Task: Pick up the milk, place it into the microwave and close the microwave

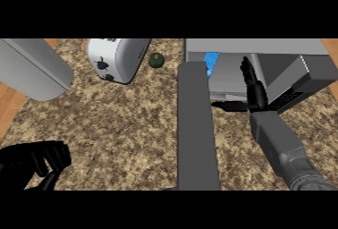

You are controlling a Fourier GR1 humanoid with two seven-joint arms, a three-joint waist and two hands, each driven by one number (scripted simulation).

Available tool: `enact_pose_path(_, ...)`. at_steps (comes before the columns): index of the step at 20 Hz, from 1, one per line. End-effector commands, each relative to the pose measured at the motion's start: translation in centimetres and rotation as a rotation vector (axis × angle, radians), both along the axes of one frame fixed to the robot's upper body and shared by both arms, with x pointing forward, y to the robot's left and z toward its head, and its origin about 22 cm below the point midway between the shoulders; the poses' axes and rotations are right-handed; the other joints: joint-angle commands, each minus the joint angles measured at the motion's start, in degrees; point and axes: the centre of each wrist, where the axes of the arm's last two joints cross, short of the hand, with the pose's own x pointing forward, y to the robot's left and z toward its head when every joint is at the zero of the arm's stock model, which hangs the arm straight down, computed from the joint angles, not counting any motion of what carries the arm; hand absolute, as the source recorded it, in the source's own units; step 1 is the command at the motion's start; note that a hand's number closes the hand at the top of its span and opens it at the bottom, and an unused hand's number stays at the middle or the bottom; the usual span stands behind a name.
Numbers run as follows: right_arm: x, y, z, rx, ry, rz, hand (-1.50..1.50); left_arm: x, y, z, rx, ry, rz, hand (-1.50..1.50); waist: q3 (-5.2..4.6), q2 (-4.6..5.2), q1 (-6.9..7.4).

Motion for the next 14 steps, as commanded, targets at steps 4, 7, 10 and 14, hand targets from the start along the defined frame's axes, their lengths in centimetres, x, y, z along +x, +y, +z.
enact_pose_path(4,-2.8,0.1,-3.1,0.117,0.021,0.074,-1.50,1.1,-2.2,1.3,0.024,0.049,-0.054,1.50,-0.11,-0.77,-1.64)
enact_pose_path(7,-4.1,1.0,-4.4,0.110,0.015,0.052,-1.50,-1.1,-5.1,0.5,0.007,0.070,-0.051,1.50,-0.15,-1.01,-1.86)
enact_pose_path(10,-6.9,-0.5,-6.5,0.100,0.033,0.056,-1.50,-1.0,-5.4,0.3,0.015,0.060,-0.099,1.50,-0.17,-1.03,-2.07)
enact_pose_path(14,-8.4,-2.2,-6.6,0.119,0.044,0.063,-1.50,2.3,-7.6,-0.3,0.083,0.038,-0.150,1.50,-0.26,-1.36,-3.58)
